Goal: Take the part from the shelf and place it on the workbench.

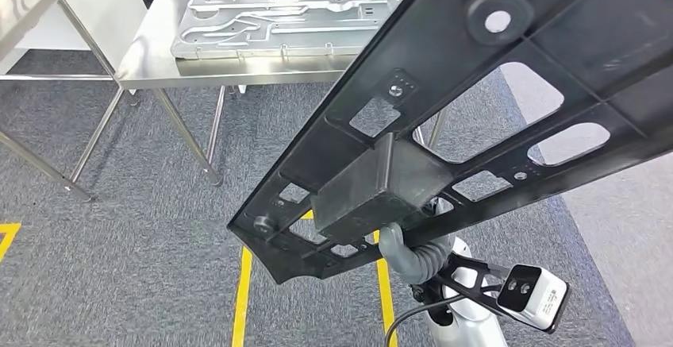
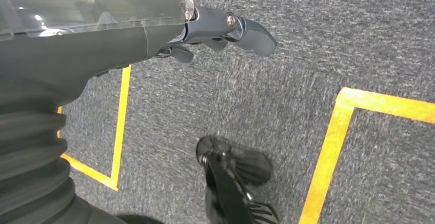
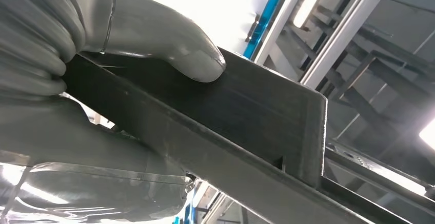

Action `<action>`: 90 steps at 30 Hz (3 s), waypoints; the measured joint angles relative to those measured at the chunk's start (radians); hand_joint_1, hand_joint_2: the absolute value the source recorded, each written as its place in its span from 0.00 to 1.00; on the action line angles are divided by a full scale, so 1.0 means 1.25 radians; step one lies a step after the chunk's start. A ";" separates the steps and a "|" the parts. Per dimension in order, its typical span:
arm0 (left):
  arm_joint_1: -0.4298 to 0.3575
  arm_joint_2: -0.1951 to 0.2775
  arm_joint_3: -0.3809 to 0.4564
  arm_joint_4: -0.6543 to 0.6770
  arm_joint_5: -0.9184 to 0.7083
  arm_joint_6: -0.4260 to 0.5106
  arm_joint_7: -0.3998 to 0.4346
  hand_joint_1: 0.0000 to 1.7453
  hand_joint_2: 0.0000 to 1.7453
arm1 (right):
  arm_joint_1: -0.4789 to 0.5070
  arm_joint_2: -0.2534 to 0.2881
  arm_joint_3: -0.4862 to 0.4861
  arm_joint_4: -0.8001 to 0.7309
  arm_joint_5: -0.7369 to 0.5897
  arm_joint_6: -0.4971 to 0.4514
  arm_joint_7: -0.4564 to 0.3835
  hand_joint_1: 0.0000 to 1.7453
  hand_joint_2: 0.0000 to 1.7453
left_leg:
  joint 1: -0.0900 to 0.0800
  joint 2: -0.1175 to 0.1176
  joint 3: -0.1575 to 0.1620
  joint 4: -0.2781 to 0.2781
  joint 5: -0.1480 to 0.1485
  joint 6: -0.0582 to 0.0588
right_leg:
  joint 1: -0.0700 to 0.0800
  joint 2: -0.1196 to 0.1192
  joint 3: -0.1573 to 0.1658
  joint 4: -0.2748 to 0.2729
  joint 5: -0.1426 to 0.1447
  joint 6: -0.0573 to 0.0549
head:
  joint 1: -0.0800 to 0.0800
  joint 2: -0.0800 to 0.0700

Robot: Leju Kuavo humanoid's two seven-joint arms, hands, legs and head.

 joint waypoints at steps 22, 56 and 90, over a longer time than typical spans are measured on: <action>-0.001 -0.003 0.000 0.000 -0.003 0.000 -0.002 0.00 1.00 | -0.003 -0.001 0.000 -0.018 0.012 -0.042 0.000 0.98 1.00 | -0.002 -0.005 0.101 -0.222 0.108 0.027 | 0.004 -0.001 -0.022 0.017 0.011 0.031 | 0.000 0.000; 0.000 -0.007 -0.001 0.000 -0.014 0.002 -0.001 0.00 1.00 | 0.023 0.005 -0.013 -0.061 0.006 -0.017 0.000 0.98 1.00 | -0.005 -0.004 0.124 -0.208 0.095 0.017 | 0.007 -0.002 -0.027 0.009 0.016 0.011 | 0.001 0.000; -0.003 -0.013 -0.001 0.000 -0.010 0.002 0.005 0.00 1.00 | 0.035 0.023 -0.047 -0.066 0.000 0.017 0.000 0.98 1.00 | -0.002 -0.005 0.061 -0.081 0.048 0.009 | 0.004 -0.002 -0.003 -0.005 0.012 -0.002 | 0.001 0.000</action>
